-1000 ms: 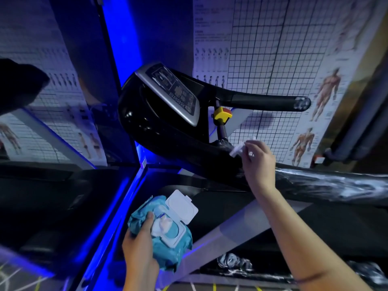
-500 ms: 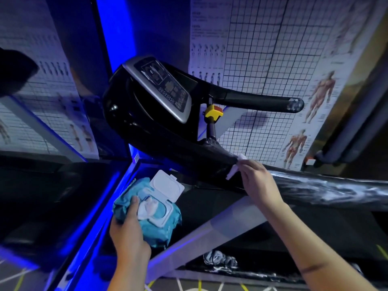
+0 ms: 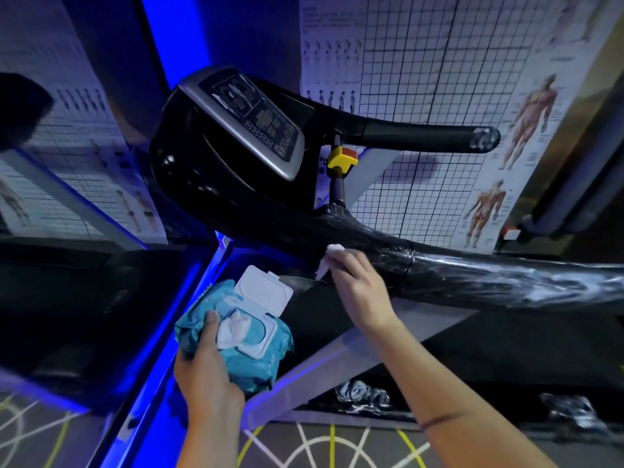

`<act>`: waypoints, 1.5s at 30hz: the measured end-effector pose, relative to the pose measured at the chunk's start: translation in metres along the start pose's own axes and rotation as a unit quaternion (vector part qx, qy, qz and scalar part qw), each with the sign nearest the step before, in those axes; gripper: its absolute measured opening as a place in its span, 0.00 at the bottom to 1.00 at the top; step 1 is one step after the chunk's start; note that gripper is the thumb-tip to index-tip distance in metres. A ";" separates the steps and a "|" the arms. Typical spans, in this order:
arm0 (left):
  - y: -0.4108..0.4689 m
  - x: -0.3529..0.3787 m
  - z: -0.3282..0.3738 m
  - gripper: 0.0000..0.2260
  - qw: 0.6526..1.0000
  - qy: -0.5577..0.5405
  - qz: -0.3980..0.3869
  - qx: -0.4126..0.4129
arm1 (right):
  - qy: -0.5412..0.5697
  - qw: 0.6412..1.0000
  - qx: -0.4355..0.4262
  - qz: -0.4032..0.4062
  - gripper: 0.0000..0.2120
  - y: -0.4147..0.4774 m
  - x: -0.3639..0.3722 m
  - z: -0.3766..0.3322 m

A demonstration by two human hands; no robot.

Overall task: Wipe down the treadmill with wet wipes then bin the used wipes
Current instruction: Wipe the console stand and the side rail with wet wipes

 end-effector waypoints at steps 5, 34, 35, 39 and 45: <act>-0.003 -0.001 -0.014 0.08 1.000 0.008 -0.004 -0.008 | -0.047 0.996 0.051 0.058 0.04 -0.039 -0.049 0.060; -0.037 0.000 -0.064 0.17 0.998 -0.007 0.067 0.001 | -0.003 0.998 0.018 0.063 0.04 -0.034 -0.059 0.055; -0.038 0.002 -0.064 0.17 0.998 -0.004 0.066 0.003 | 0.013 0.998 0.004 0.057 0.05 -0.023 -0.051 0.042; -0.043 0.011 -0.066 0.18 0.998 0.003 0.066 0.002 | 0.030 0.998 -0.054 -0.001 0.03 0.003 -0.018 0.018; -0.045 0.017 -0.069 0.18 0.998 -0.004 0.061 0.002 | 0.030 0.994 0.077 0.071 0.05 -0.029 -0.071 0.095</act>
Point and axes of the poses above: each hand's wrist, its own y-axis towards the middle knuckle, its own x-axis out of the palm, z = x × y, the point moved 7 cm from there along y, towards the middle knuckle, and after that the axes turned 2 degrees about -x, right-handed, at the moved point
